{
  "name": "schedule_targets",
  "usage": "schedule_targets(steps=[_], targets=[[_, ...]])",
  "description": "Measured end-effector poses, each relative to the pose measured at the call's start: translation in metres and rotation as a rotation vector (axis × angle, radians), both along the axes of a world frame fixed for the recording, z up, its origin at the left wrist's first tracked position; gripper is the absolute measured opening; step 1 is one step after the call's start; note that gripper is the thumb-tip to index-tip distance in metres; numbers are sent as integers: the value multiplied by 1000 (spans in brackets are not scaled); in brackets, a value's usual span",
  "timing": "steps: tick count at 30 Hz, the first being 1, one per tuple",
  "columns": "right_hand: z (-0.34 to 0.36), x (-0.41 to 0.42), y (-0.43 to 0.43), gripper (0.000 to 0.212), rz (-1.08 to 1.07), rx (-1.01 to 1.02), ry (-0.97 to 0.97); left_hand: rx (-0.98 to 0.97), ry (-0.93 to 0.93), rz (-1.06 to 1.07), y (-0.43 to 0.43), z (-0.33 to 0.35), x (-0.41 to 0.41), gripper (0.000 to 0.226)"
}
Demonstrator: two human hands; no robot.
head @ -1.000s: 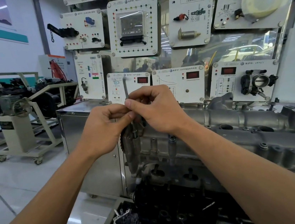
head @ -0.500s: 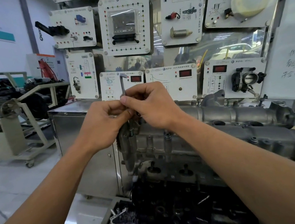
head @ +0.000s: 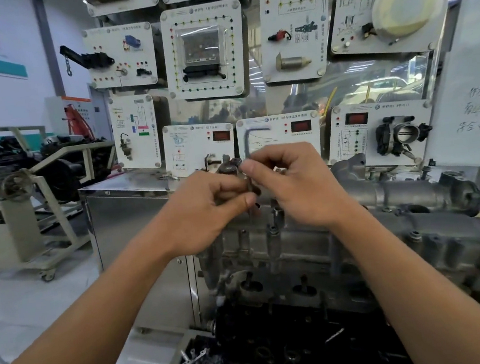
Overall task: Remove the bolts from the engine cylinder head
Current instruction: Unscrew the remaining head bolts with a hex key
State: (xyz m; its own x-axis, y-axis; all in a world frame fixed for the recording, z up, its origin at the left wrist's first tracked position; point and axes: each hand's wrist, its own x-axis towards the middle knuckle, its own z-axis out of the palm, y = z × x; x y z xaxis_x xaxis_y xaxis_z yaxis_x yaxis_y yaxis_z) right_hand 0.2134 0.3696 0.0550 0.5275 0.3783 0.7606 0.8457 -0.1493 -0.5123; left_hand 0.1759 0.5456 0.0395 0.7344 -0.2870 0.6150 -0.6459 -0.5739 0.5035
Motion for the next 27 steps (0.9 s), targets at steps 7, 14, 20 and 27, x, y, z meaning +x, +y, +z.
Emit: schedule_targets(steps=[7, 14, 20, 27], targets=[[-8, 2, -15, 11, -2, 40, -23, -89, 34, -57, -12, -1, 9, 14], [-7, 7, -19, 10, 20, -18, -4, -20, 17, -15, -21, 1, 10, 9], [-11, 5, -26, 11, 56, 25, 4, -49, 6, -40, -21, -5, 7, 9], [-15, 6, -26, 12, 69, 43, 10, -71, 11, 7, -26, -7, 9, 9]])
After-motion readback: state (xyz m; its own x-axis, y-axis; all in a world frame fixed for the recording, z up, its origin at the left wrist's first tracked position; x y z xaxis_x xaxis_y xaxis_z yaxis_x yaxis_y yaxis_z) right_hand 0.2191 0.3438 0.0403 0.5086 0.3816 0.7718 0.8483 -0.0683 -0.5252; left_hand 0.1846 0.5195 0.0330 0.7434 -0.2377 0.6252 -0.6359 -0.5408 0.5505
